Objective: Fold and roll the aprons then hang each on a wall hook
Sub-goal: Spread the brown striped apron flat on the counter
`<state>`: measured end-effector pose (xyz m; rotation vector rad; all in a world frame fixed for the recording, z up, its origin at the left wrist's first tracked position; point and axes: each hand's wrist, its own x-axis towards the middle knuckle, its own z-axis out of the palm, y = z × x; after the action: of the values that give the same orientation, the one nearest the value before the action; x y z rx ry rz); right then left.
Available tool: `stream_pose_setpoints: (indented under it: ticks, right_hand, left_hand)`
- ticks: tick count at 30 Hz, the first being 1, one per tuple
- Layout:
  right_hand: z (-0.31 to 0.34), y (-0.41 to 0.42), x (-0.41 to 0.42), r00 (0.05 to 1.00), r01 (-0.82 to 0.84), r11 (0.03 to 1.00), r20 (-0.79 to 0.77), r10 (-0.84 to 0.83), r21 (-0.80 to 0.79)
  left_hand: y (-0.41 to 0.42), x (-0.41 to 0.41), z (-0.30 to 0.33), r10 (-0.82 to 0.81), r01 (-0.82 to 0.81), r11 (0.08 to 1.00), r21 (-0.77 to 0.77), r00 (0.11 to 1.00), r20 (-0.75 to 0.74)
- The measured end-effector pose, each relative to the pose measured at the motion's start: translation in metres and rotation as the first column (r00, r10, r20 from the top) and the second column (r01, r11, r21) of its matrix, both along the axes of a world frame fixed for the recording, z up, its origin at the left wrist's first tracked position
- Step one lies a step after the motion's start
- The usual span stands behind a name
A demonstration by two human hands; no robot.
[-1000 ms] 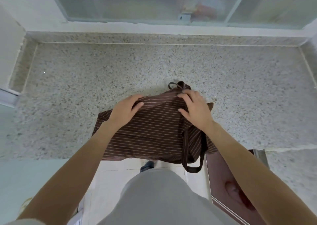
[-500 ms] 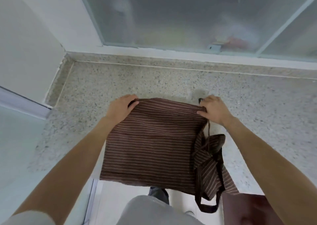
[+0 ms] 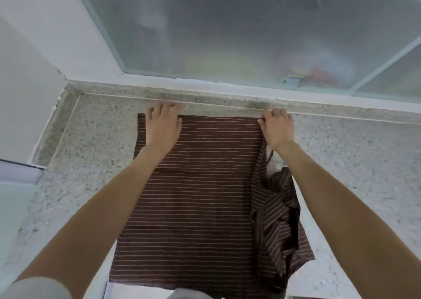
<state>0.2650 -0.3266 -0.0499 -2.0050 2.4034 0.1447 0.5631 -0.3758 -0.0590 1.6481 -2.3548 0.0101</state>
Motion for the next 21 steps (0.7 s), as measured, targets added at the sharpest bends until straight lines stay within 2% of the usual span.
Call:
stream_pose_setpoints:
  ticks: [1,3,6,9,11,13,21]
  right_hand:
    - [-0.006,0.002,0.002,1.0,-0.004,1.0,-0.006,0.004,0.018]
    - [-0.022,0.016,0.01,0.997,-0.03,1.0,0.078,0.029,0.006]
    - [-0.04,0.047,0.03,0.965,-0.144,0.989,0.218,0.148,-0.034]
    - [-0.056,0.073,0.049,0.929,-0.261,0.952,0.311,0.202,0.161]
    - [-0.07,0.08,0.053,0.943,-0.245,0.912,0.301,0.144,0.33]
    - [-0.079,0.078,0.051,0.957,-0.22,0.884,0.268,0.113,0.413]
    - [-0.086,0.033,0.037,0.949,-0.225,0.883,0.299,0.102,0.412]
  left_hand:
    - [0.007,-0.005,-0.004,-0.043,0.044,0.999,0.027,0.999,-0.027]
    - [0.026,-0.01,-0.019,-0.071,0.079,0.981,0.176,0.996,-0.055]
    - [0.043,-0.01,-0.044,-0.012,-0.017,0.884,0.466,0.998,0.059]
    - [0.046,-0.005,-0.065,0.014,-0.112,0.767,0.631,0.987,0.159]
    - [0.044,-0.002,-0.075,-0.002,-0.126,0.739,0.662,0.982,0.189]
    - [0.04,-0.001,-0.08,-0.017,-0.119,0.749,0.652,0.98,0.198]
    - [-0.005,-0.008,-0.087,-0.002,-0.113,0.783,0.612,0.983,0.184]
